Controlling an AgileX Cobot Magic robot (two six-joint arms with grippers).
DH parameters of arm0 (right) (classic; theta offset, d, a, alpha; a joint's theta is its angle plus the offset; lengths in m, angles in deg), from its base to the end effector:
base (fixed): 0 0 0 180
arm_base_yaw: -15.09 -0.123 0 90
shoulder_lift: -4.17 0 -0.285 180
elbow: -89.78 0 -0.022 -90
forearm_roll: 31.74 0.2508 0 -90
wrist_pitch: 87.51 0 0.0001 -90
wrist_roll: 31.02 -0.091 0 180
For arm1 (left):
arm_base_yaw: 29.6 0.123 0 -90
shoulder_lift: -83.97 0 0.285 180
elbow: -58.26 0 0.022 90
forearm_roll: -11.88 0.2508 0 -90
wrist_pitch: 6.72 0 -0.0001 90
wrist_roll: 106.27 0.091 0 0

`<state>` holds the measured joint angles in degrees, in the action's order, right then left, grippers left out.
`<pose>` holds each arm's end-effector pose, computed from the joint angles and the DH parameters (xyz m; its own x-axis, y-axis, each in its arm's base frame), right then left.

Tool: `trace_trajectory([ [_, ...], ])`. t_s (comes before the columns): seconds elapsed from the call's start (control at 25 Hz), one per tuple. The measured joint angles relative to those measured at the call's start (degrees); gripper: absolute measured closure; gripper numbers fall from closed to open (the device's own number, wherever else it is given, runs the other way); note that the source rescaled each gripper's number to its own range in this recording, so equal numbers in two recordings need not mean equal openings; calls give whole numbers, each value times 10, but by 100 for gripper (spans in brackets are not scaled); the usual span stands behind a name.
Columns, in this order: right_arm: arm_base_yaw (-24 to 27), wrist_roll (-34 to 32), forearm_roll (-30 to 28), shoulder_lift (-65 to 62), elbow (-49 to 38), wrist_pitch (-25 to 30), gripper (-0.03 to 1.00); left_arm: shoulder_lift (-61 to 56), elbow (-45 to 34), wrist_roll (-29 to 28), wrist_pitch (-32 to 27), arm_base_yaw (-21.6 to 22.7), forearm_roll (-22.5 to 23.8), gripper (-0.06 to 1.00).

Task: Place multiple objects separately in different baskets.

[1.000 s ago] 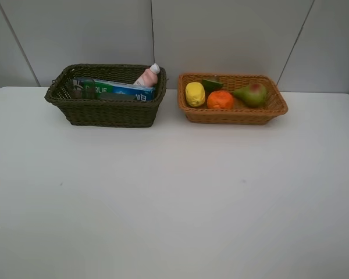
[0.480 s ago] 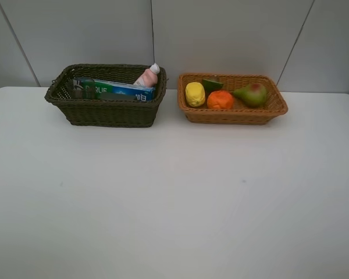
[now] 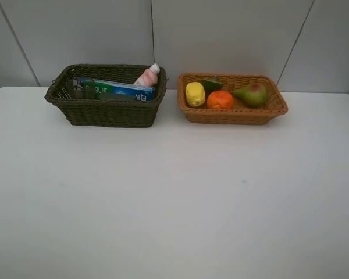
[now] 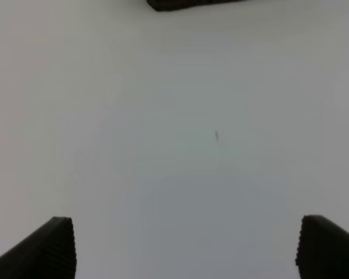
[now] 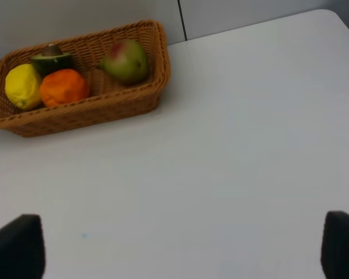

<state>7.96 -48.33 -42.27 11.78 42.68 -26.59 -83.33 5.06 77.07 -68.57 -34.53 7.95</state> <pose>-0.0074 -0.0156 0.2852 -0.4089 0.1582 -0.8988 0.1093 0.9863 0.1239 0.0132 -0.0067 0.2525 -0.6055 0.0782 -0.7920 0.1492 0.9887 -0.0164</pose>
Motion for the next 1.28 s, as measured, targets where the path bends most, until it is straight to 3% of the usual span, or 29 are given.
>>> trace_trajectory([
  [0.36, 0, 0, 0, 0, 0, 0, -3, -52, 0, 0, 0, 28, -1, -6],
  [1.28, 0, 0, 0, 0, 0, 0, -3, -52, 0, 0, 0, 20, -2, -6],
])
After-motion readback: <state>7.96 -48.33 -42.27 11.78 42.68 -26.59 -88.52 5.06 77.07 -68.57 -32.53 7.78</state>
